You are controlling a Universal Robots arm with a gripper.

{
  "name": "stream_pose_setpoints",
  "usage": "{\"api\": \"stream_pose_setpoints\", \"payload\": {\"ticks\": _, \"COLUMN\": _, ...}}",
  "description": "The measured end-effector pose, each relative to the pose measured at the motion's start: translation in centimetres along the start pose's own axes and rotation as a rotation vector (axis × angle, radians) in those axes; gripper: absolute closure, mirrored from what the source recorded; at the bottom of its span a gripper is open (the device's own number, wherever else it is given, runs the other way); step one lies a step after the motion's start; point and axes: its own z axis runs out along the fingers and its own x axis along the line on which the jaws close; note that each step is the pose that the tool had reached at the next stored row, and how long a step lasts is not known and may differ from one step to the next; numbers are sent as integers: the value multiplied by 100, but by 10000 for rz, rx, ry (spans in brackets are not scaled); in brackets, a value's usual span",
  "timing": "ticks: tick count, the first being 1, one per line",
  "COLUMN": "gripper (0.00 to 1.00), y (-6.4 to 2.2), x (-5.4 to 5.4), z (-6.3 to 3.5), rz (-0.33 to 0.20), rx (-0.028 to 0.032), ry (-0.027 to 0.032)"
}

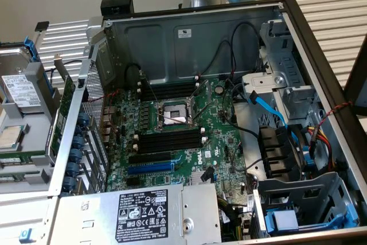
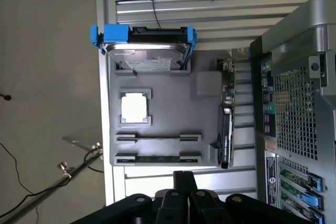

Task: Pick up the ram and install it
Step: 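Pick up the ram and move it above insertion slot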

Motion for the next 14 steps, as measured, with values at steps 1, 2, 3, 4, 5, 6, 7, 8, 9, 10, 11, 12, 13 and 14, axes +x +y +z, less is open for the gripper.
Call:
{"api": "stream_pose_setpoints", "payload": {"ticks": 1, "gripper": 89, "y": 0, "x": 1, "z": 0, "rz": -135, "rx": -2, "ry": 8}}
{"api": "stream_pose_setpoints", "payload": {"ticks": 2, "gripper": 89, "y": 0, "x": 1, "z": 0, "rz": -318, "rx": -5, "ry": 17}}
{"api": "stream_pose_setpoints", "payload": {"ticks": 3, "gripper": 89, "y": 0, "x": 1, "z": 1, "rz": -504, "rx": -10, "ry": 25}}
{"api": "stream_pose_setpoints", "payload": {"ticks": 4, "gripper": 89, "y": 0, "x": 0, "z": 3, "rz": -679, "rx": -15, "ry": 32}}
{"api": "stream_pose_setpoints", "payload": {"ticks": 5, "gripper": 89, "y": 0, "x": 0, "z": 3, "rz": -858, "rx": -18, "ry": 41}}
{"api": "stream_pose_setpoints", "payload": {"ticks": 6, "gripper": 89, "y": 0, "x": 1, "z": 3, "rz": -1044, "rx": -21, "ry": 51}}
{"api": "stream_pose_setpoints", "payload": {"ticks": 7, "gripper": 89, "y": 0, "x": 0, "z": 3, "rz": -1233, "rx": -25, "ry": 61}}
{"api": "stream_pose_setpoints", "payload": {"ticks": 8, "gripper": 89, "y": 0, "x": 0, "z": 5, "rz": -1414, "rx": -30, "ry": 68}}
{"api": "stream_pose_setpoints", "payload": {"ticks": 9, "gripper": 89, "y": 0, "x": 0, "z": 6, "rz": -1593, "rx": -34, "ry": 76}}
{"api": "stream_pose_setpoints", "payload": {"ticks": 10, "gripper": 89, "y": 0, "x": 0, "z": 7, "rz": -1773, "rx": -37, "ry": 86}}
{"api": "stream_pose_setpoints", "payload": {"ticks": 11, "gripper": 89, "y": 0, "x": 0, "z": 7, "rz": -1958, "rx": -41, "ry": 95}}
{"api": "stream_pose_setpoints", "payload": {"ticks": 12, "gripper": 89, "y": 0, "x": 0, "z": 8, "rz": -2137, "rx": -44, "ry": 105}}
{"api": "stream_pose_setpoints", "payload": {"ticks": 13, "gripper": 89, "y": -1, "x": 0, "z": 9, "rz": -2319, "rx": -48, "ry": 114}}
{"api": "stream_pose_setpoints", "payload": {"ticks": 14, "gripper": 89, "y": -1, "x": 0, "z": 10, "rz": -2502, "rx": -52, "ry": 122}}
